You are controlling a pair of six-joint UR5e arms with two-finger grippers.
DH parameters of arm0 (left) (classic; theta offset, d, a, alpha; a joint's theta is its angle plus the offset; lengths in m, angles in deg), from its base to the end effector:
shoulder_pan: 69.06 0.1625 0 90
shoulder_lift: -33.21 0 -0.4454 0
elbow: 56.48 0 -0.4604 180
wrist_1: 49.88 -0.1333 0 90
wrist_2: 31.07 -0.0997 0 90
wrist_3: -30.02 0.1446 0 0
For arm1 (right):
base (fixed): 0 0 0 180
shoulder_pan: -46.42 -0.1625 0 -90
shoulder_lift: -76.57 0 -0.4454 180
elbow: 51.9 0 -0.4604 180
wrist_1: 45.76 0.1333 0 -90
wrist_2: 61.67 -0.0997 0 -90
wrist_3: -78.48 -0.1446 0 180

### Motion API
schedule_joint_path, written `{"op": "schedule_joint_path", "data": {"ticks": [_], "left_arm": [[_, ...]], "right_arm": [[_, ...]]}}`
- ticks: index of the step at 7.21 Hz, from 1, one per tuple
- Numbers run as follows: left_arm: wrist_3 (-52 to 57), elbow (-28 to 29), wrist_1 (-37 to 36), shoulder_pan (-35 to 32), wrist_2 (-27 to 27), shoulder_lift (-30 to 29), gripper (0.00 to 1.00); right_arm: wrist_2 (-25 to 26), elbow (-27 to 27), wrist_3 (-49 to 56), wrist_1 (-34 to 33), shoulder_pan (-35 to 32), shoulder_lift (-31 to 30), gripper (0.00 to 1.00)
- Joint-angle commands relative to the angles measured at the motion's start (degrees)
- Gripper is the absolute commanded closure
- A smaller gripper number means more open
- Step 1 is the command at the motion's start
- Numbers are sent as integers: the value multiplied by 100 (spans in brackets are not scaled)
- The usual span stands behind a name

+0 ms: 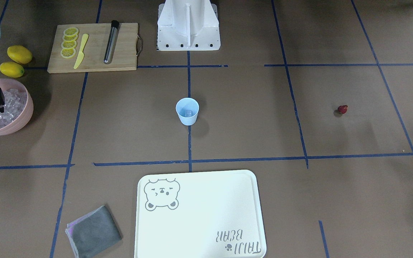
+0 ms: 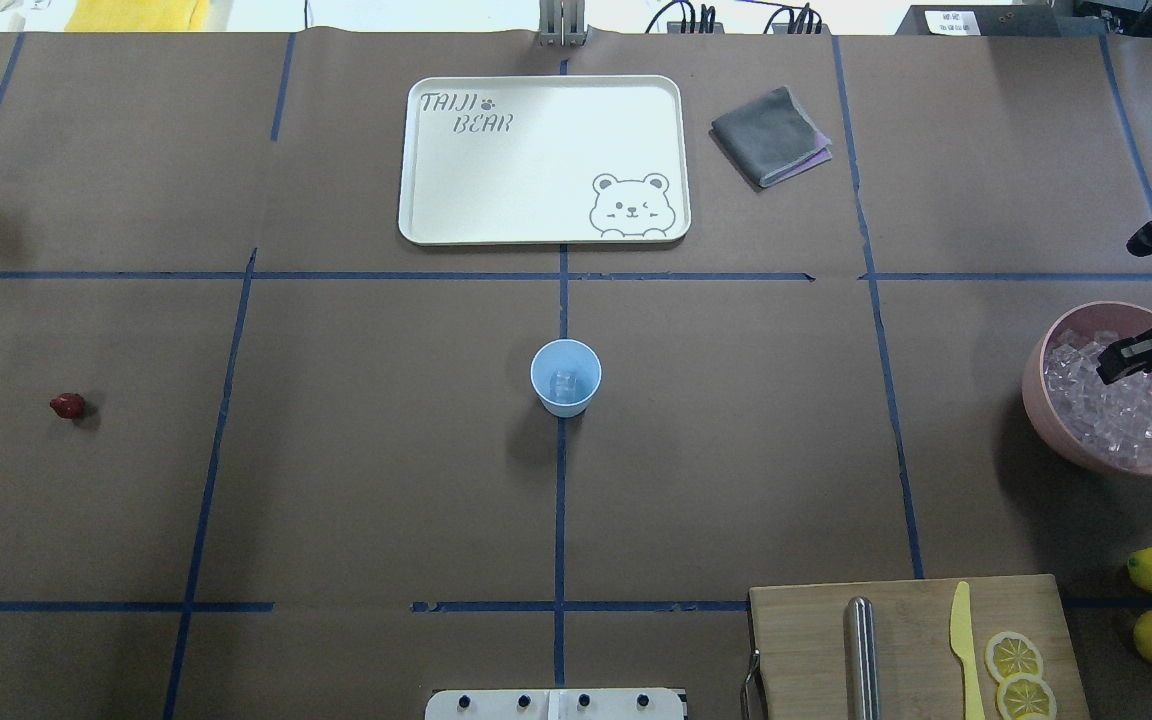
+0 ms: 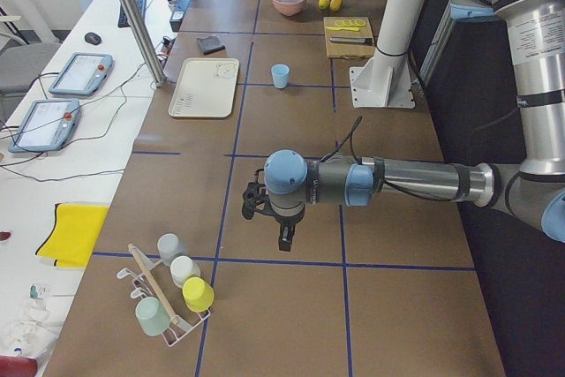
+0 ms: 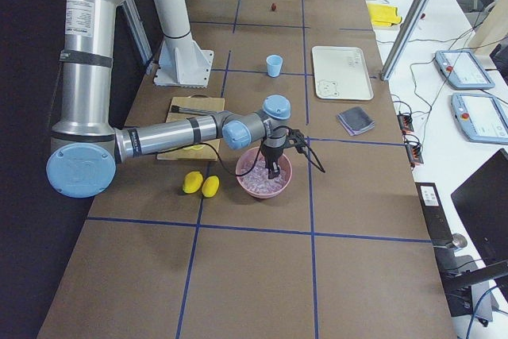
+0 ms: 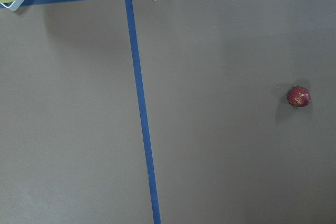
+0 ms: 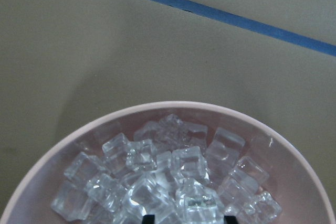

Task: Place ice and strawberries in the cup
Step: 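Lower the right gripper into the bowl and grasp a third ice cube, then carry the ice cube over the blue cup and open the right gripper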

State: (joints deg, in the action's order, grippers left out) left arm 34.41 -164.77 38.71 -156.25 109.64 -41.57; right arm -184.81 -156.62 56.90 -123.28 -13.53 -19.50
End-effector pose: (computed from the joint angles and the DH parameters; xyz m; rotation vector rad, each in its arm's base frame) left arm 0.0005 -0.4456 0.6563 0.0393 0.8852 0.1302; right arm -0.2258 -0.4987 0.6132 0.0738 -0.6723 -0.2488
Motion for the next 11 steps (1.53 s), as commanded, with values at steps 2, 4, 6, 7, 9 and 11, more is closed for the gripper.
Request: {"op": "schedule_joint_path", "data": {"ticks": [2,4,6,7,9,11], "left_arm": [[0,0,-9,0,0,7,0],[0,0,-9,0,0,8,0],[0,0,-9,0,0,8,0],[0,-8,0,0,0,8,0],[0,-43,-9,0,0,8,0],[0,-70,-9,0,0,16,0]], "right_arm": [[0,-4,31,0,1,-9,82],[-17,-57,23,0,-8,-9,100],[-235,-878,-125,-201,-78,-114,100],[-411,-1249,-1075,-246,-78,60,100],[-535,-1410,-3516,-203,322,989,100],[-109,-1131,-5672,-228,1454,2436,100]]}}
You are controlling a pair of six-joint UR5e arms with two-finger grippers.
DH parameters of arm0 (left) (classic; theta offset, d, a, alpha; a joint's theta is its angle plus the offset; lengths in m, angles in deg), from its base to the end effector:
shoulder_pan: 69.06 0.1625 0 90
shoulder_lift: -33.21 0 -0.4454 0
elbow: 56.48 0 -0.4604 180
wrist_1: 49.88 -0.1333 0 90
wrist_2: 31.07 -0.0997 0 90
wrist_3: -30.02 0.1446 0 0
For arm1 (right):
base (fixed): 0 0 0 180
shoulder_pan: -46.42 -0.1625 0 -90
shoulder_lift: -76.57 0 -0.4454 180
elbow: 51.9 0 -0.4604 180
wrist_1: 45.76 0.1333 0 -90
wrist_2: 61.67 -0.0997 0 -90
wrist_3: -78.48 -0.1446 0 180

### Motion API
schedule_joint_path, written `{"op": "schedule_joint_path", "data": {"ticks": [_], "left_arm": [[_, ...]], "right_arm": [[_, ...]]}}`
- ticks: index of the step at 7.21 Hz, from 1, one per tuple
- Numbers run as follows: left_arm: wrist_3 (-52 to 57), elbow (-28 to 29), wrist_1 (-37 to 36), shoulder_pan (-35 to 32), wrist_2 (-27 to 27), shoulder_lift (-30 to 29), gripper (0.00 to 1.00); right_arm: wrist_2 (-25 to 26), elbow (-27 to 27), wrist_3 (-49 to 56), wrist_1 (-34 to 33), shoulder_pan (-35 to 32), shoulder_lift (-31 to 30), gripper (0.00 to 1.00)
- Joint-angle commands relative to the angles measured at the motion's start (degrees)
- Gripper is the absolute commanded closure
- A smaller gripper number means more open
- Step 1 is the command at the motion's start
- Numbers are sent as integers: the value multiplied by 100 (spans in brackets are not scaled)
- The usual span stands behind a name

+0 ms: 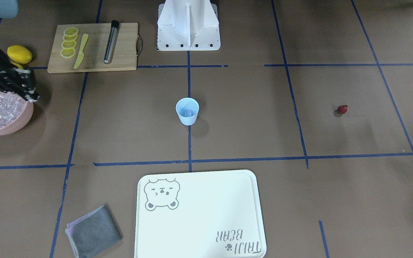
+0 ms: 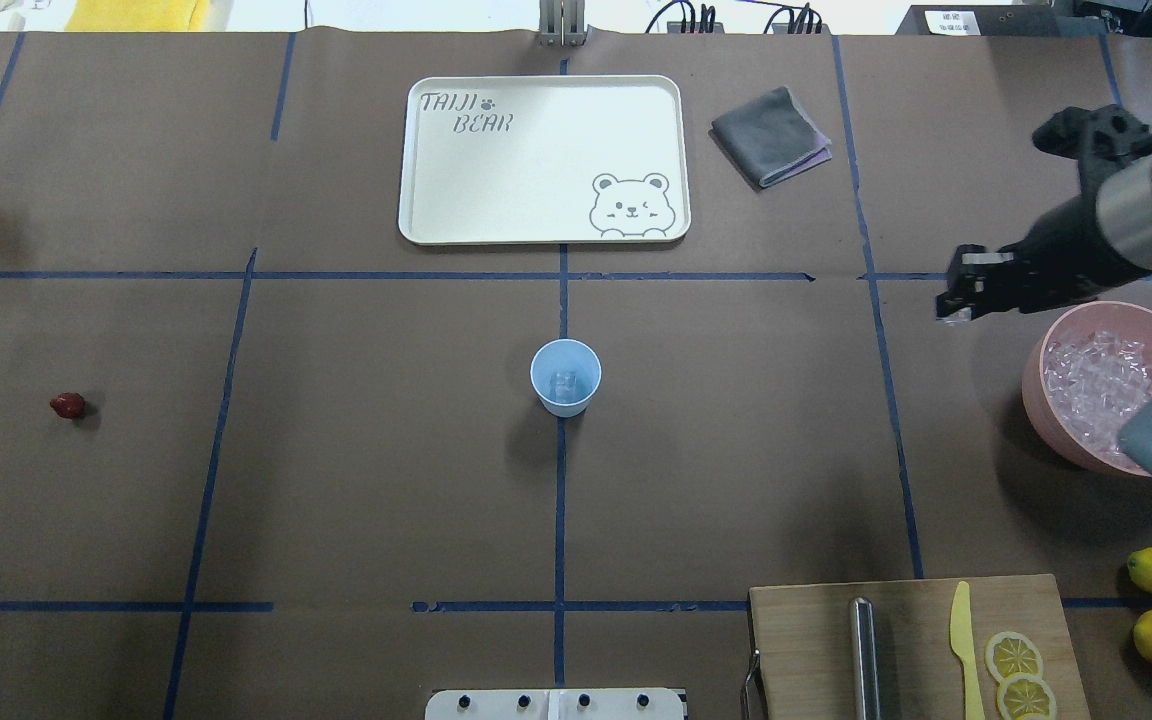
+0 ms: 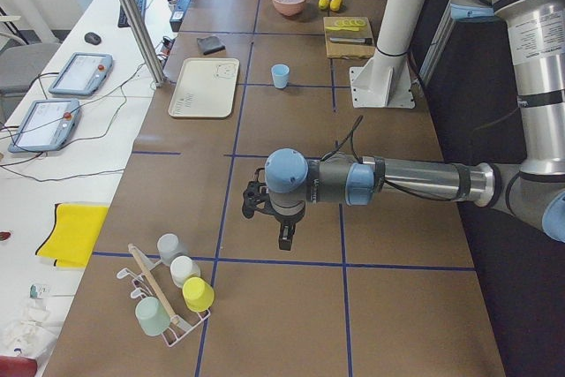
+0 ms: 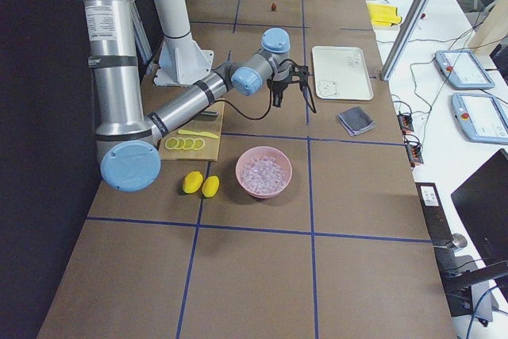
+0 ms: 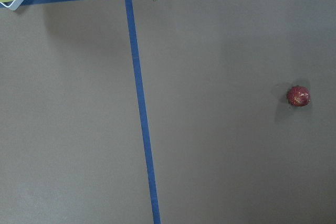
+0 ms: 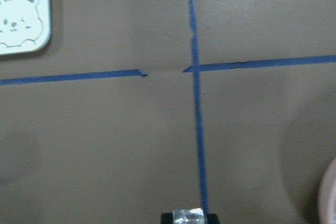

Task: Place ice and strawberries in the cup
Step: 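Carry the ice cube over the blue cup and open the right gripper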

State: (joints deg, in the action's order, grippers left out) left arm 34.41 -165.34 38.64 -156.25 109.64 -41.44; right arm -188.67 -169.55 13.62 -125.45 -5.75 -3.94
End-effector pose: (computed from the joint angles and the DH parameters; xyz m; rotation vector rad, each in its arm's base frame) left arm 0.0004 -0.4450 0.6518 0.0453 0.8851 0.1330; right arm -0.3271 -0.4967 0.3285 0.0240 -1.0013 0.1645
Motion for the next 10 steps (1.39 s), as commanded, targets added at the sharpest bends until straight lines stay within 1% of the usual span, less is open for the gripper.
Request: {"op": "schedule_joint_path", "data": {"ticks": [1,2,3,4,5,6,7,8,9,10], "left_arm": [[0,-13,-1,0,0,3,0],[0,-13,-10,0,0,11,0],[0,-22,16,9,0,99,0],[0,-22,17,0,0,108,0],[0,-22,17,9,0,108,0],[0,-22,17,9,0,108,0],[0,-30,17,9,0,108,0],[0,-56,17,9,0,108,0],[-9,-92,8,9,0,108,0],[-9,-92,8,9,0,108,0]], "right_arm": [[934,668,-2102,-21,1308,1705,100],[1445,1195,-2518,14,1732,2331,100],[1754,1514,-2827,40,2015,2685,100],[1984,1734,-2847,49,2235,2845,100],[2099,1824,-2848,49,2272,2925,99],[2100,1842,-2839,49,2272,2926,96],[2100,1851,-2821,58,2272,2935,86],[2109,1860,-2821,49,2264,2935,65],[2109,1895,-2795,49,2272,2935,32],[2109,1904,-2795,49,2272,2935,27]]}}
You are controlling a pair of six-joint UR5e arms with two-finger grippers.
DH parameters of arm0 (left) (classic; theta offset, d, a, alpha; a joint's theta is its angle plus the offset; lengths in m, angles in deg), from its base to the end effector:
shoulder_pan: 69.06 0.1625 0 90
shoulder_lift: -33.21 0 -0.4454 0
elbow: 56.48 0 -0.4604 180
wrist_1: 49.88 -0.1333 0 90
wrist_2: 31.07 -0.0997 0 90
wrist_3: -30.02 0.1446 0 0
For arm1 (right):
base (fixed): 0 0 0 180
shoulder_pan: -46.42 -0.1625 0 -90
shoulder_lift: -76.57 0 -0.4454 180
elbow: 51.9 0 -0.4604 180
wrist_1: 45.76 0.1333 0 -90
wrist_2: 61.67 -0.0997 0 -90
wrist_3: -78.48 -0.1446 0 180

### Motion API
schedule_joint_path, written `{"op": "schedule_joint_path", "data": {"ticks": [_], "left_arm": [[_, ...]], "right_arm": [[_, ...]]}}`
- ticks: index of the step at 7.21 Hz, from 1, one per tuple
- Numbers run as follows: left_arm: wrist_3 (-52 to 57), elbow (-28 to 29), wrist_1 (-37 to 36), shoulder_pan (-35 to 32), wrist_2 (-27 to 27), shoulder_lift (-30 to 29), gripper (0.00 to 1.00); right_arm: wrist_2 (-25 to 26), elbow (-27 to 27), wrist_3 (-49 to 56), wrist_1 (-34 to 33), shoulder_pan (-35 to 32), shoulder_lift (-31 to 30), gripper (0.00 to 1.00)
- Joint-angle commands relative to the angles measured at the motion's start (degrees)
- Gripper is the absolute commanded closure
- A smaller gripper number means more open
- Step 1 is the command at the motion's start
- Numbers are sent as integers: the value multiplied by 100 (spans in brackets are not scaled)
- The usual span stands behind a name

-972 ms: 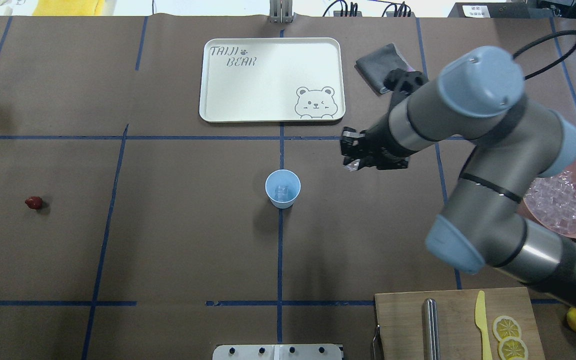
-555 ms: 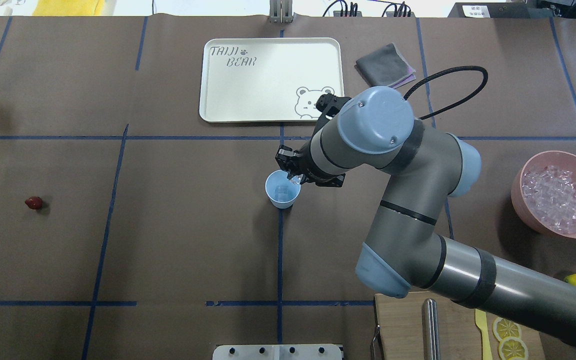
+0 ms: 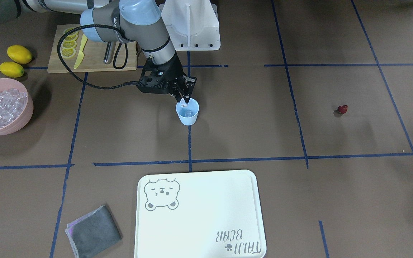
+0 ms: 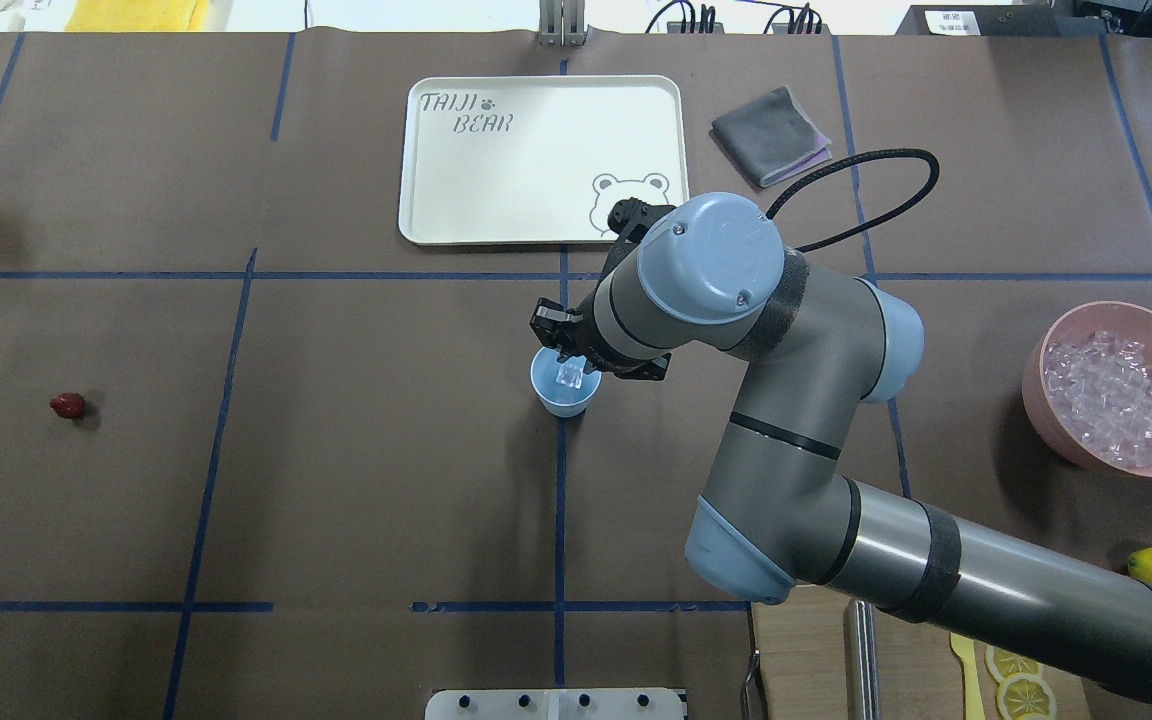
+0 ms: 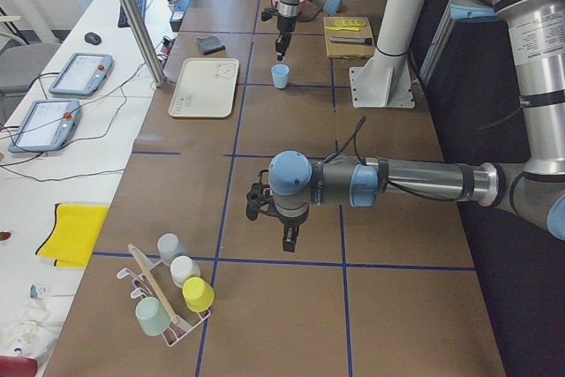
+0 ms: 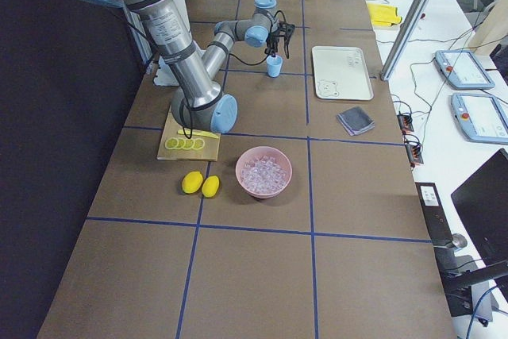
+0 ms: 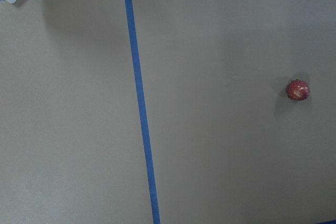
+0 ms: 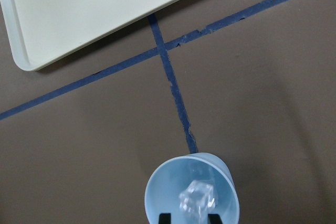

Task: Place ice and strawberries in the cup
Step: 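Carry the ice cube over the blue cup and open the right gripper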

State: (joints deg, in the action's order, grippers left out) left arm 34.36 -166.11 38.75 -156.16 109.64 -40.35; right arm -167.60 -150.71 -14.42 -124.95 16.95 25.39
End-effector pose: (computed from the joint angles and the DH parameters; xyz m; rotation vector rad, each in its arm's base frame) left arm 0.0007 -0.4367 0.6524 0.0408 0.8852 0.1320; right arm -0.6157 -0.4555 0.1572 -0.0139 -1.0500 0.3708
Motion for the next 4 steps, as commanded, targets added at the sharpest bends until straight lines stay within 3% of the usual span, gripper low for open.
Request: {"op": "schedule_joint_path", "data": {"ticks": [1,3,4], "left_arm": [[-55,-49,6,0,9,0,0],[-196,-67,40,122,279,0,0],[-553,-59,145,167,542,-9,0]], "right_arm": [[2,20,9,-1,3,2,23],[-338,-267,9,-62,-337,-111,20],[-880,-670,27,-71,-792,-661,0]]}}
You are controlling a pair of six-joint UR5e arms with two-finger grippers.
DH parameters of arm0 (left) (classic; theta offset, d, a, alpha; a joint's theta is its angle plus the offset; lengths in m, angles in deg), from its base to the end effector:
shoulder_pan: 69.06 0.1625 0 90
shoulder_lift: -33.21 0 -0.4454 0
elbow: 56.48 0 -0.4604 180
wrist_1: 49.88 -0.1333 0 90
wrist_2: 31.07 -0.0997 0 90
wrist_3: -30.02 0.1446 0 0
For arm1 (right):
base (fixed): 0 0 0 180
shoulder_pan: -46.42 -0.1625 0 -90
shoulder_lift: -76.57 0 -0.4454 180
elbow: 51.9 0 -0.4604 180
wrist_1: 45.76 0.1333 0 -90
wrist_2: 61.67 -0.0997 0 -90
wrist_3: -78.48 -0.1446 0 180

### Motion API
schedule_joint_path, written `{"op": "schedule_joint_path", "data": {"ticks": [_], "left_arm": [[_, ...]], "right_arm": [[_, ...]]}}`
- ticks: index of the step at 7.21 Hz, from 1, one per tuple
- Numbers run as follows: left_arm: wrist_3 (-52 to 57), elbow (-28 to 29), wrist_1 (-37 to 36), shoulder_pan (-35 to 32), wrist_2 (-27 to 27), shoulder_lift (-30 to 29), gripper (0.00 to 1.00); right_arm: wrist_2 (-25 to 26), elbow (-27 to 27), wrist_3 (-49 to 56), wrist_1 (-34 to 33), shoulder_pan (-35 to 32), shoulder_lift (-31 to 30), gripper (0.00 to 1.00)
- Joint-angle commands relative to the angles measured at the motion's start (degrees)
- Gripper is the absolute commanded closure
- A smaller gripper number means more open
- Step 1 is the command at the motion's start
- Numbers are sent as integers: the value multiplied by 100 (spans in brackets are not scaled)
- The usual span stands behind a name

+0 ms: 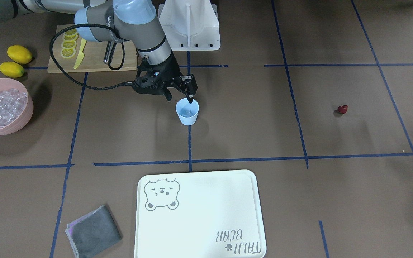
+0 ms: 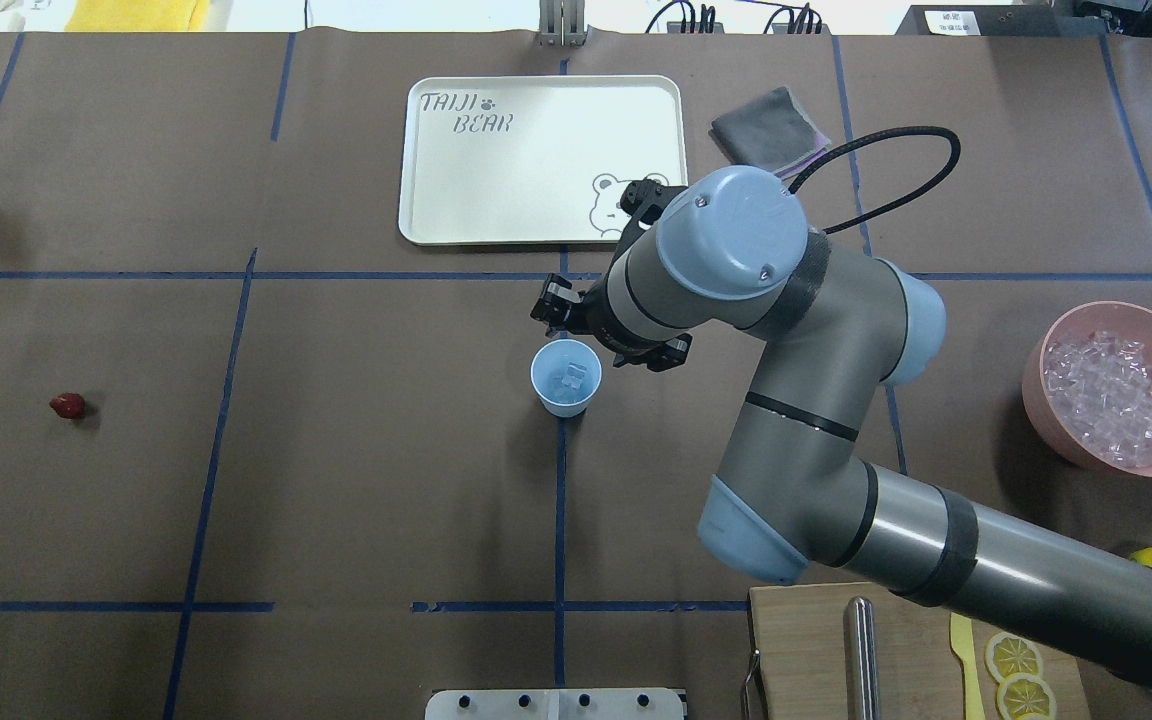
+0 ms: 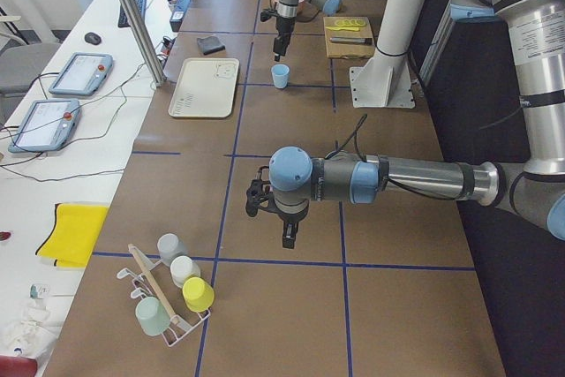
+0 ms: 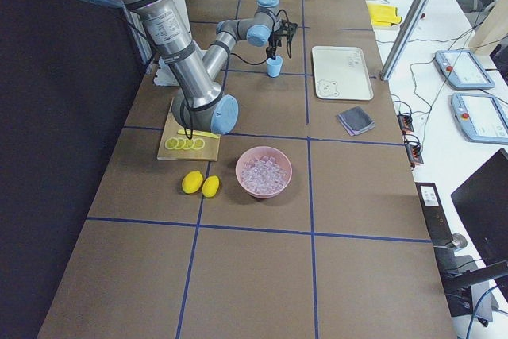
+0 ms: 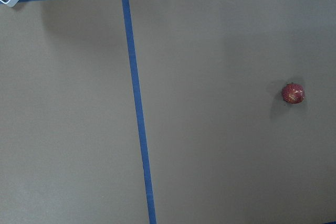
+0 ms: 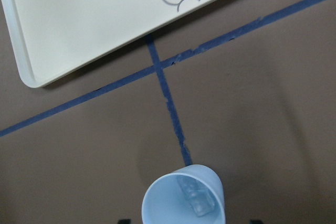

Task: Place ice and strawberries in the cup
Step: 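Withdraw the right gripper toward the bowl while the left gripper reaches for the strawberry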

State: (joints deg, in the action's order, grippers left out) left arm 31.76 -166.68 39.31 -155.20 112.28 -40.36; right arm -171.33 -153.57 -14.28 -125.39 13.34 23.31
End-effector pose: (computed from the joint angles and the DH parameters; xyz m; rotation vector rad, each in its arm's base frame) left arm 0.0122 -0.4376 0.6405 0.0307 0.9322 0.1146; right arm -0.5740 -0.4749 0.1604 -0.0362 -1.0679 0.3895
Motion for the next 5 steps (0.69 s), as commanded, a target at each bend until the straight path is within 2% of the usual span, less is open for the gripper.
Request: {"op": "schedule_joint_path", "data": {"ticks": [1,2,3,5], "left_arm": [[-567,16,516,367,273,-16,0],[-1057,33,912,683,142,-51,0],[-1584,34,1273,1017,-233,-86,0],[-2691,68,1714,1939,-841,-288,0]], "right_arm": [[-1147,-989,378,-35,-1062,-1206,0],[-1885,-1265,1304,-35,-1774,-1901,0],[-2101,-1294,2262,-26,-2163,-2465,0],[-2225,-1277,4134,17,-2770,-3432,0]]}}
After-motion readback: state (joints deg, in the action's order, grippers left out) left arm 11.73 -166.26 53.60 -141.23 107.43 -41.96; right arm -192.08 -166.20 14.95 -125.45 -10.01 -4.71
